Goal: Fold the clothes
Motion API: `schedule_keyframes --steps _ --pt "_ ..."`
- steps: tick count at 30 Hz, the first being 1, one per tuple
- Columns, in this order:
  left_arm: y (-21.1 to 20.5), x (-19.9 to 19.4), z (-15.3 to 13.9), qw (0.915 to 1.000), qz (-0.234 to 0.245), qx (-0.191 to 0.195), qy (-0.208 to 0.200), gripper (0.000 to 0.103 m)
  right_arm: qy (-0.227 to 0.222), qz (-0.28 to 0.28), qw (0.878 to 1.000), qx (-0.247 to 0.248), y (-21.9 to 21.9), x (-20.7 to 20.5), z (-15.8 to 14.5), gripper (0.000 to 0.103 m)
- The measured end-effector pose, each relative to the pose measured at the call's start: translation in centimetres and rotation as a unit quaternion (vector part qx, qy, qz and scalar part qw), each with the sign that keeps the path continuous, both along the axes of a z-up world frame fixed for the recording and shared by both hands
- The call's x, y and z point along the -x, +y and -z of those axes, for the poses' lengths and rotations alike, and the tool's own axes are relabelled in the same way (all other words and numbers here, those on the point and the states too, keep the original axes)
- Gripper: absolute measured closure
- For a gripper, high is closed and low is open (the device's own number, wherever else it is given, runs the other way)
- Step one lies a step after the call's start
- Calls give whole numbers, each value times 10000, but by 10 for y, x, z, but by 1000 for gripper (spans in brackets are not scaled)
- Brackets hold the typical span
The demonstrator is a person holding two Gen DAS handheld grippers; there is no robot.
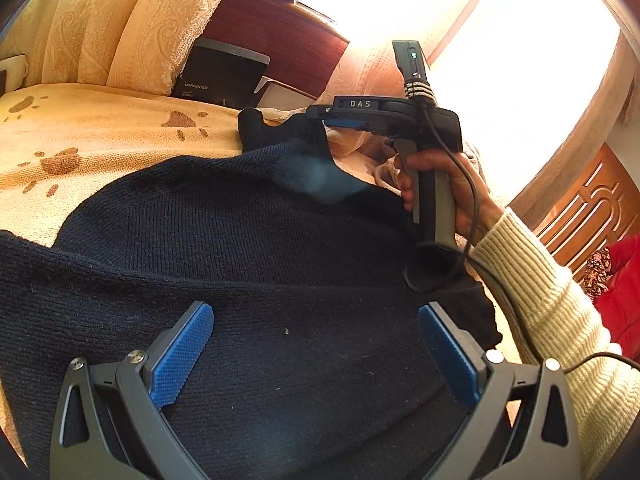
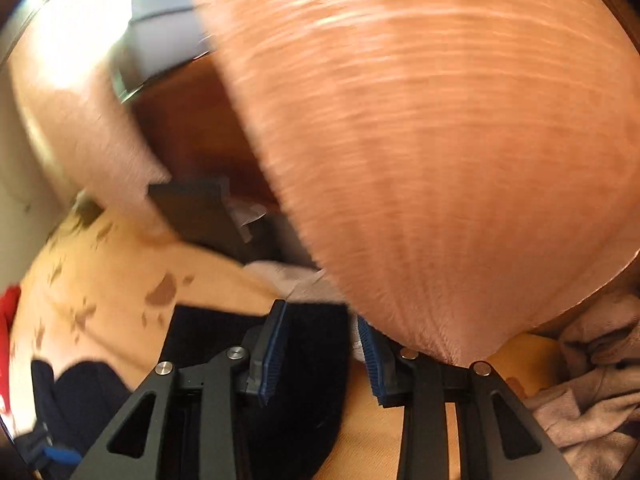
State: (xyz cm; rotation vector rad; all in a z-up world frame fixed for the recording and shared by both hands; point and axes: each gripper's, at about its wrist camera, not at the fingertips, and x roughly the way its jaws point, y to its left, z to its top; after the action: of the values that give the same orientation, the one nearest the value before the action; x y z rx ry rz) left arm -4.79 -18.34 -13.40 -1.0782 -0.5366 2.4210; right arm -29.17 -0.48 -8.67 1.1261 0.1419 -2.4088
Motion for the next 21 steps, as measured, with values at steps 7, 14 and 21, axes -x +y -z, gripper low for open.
schedule_keyframes --steps 7,14,21 --pt "0 -1 -2 10000 -14 8 -2 0 -490 -419 9975 275 2 3 11 66" --pt "-1 1 -2 10000 -14 -19 -2 0 -647 -343 9972 171 -1 11 22 60" --pt "-2 3 -2 10000 -23 -29 -3 0 -123 -426 9986 287 6 -8 -6 92"
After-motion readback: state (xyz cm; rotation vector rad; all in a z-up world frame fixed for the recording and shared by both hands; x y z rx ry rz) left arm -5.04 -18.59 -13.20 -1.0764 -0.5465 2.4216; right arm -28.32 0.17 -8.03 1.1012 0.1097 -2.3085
